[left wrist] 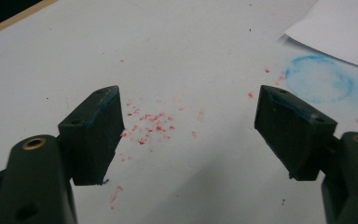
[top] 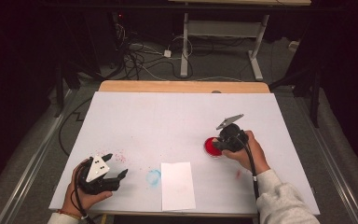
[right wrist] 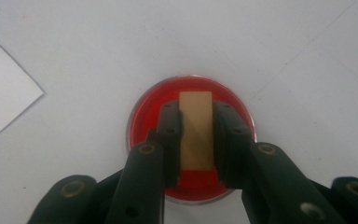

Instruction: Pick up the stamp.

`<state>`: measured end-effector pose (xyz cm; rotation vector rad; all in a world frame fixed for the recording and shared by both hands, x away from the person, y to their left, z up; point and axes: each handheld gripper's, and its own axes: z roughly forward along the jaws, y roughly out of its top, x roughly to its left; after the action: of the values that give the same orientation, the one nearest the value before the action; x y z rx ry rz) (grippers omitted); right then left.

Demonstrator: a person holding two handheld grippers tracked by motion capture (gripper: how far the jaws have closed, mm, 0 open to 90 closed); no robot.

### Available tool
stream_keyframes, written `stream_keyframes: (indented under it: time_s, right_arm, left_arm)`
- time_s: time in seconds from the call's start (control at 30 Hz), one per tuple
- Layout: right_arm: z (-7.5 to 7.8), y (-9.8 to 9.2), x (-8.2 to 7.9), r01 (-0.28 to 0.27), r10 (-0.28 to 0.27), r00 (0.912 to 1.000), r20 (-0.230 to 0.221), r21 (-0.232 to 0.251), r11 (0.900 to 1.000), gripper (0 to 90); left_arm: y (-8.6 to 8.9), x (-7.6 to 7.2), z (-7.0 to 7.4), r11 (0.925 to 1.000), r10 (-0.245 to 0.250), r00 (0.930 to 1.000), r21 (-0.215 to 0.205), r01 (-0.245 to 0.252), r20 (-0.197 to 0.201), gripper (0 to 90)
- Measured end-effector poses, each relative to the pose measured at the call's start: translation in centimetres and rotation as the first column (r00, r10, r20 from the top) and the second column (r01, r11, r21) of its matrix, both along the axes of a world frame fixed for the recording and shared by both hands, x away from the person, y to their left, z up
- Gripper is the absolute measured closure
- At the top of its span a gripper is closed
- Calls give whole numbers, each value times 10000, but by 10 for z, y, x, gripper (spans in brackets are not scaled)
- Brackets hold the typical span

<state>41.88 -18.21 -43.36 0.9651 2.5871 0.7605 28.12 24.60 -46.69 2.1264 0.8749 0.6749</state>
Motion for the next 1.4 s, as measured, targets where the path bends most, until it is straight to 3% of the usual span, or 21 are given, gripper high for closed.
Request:
stream_keyframes:
  time_s: [0.37, 0.5, 0.63, 0.77, 1.07, 1.1, 1.4]
  right_arm:
    - [28, -10, -10, 99, -138, 9990, 417, 932, 9956, 745]
    - [32, -11, -13, 215, -278, 9980, 573, 1088, 9938, 745]
    - [39, -9, -17, -175, 89, 9970, 773, 1102, 9938, 748]
    - [41, -8, -19, -140, 45, 9960, 889, 1067, 9942, 746]
    - [27, -9, -10, 81, -120, 9990, 439, 886, 9960, 747]
    - [21, -8, -8, 101, -117, 9997, 213, 737, 9972, 748]
    - [5, -2, -1, -108, 111, 9995, -292, 117, 9999, 751]
  left_arm:
    - [-1, 1, -1, 10000, 5, 10000, -51, -6, -92, 228]
    - [-1, 1, 0, 10000, 5, 10000, -53, -5, -92, 228]
    - [-1, 1, 0, 10000, 24, 10000, -43, -25, -83, 228]
    - [-2, 1, -1, 10000, -8, 9999, -35, 7, -107, 228]
    - [-2, 1, -1, 10000, -37, 9999, 25, 38, -142, 228]
    - [-2, 1, -1, 10000, -42, 9999, 21, 42, -122, 228]
    - [-2, 1, -2, 10000, -63, 9999, 47, 63, -127, 228]
